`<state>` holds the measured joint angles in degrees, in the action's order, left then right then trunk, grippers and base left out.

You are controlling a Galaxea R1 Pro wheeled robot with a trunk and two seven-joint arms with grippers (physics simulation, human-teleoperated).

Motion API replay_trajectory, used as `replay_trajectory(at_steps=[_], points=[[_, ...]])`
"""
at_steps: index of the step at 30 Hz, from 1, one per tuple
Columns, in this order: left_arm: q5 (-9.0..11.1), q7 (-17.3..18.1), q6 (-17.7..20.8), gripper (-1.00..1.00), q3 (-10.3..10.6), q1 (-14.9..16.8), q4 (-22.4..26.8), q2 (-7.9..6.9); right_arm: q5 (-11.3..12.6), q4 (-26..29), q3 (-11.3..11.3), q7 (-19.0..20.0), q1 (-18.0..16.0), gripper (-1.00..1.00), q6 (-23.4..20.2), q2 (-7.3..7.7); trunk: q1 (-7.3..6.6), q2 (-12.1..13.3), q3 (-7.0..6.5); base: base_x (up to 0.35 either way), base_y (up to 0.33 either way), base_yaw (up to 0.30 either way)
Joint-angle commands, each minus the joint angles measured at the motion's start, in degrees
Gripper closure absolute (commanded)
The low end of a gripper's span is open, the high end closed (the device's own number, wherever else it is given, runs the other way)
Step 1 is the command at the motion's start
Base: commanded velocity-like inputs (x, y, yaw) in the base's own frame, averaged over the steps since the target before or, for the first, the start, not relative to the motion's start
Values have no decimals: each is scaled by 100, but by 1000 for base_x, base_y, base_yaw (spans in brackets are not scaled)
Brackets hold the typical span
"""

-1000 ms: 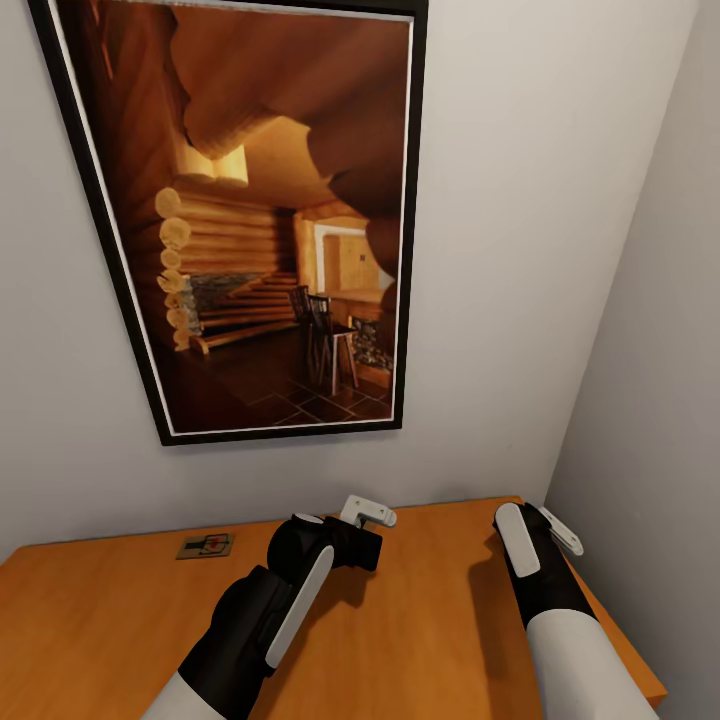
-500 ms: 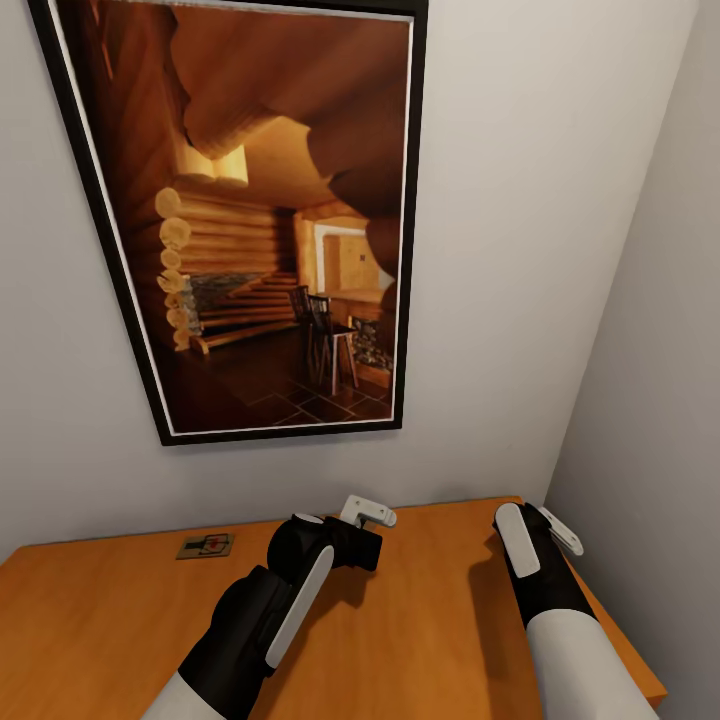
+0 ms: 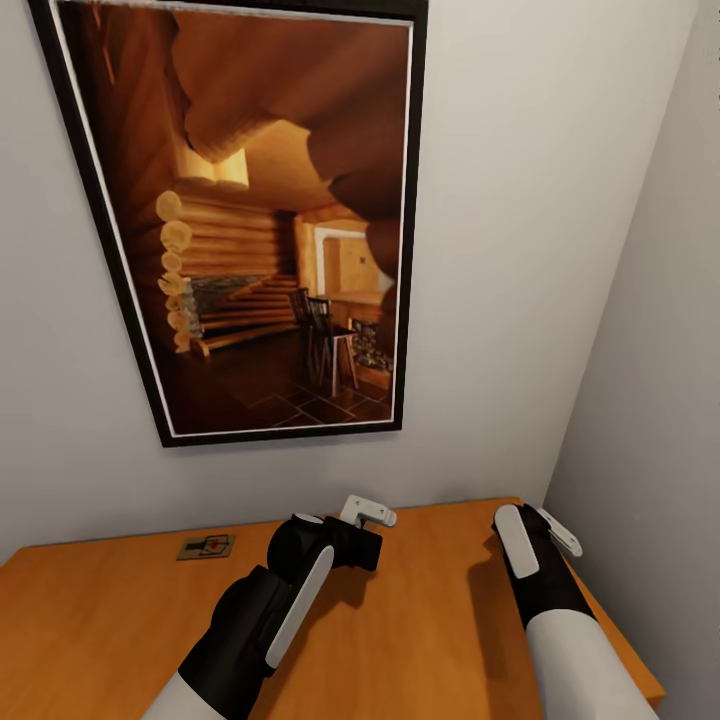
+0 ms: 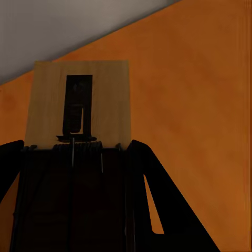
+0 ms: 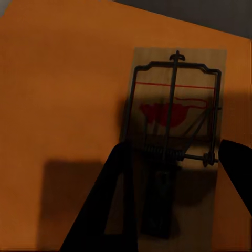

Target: Take the four mousetraps from the cabinet in the bathroom and place them on the bathroom floor. Make sure all four end up on the same floor surface, and ensure that at least two of them are either under or directly next to the same bathroom sink.

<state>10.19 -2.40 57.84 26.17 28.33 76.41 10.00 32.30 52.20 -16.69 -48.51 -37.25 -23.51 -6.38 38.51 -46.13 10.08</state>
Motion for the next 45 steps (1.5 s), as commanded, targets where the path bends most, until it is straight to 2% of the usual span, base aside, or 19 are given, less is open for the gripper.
replay_trajectory(at_steps=[1,36,45], points=[[18,-23,25,100,2,6,5,0,57,-43,-18,-27,-2,100,-68,-4,-21,36,-8,0,0,0],[21,-15,17,100,2,6,32,0,48,-43,-15,-27,-2,100,-83,-4,-790,1439,-636,-1,0,0],[26,-15,17,100,2,6,32,0,48,-43,-15,-27,-2,100,-83,-4,-987,1800,-798,-190,0,0]])
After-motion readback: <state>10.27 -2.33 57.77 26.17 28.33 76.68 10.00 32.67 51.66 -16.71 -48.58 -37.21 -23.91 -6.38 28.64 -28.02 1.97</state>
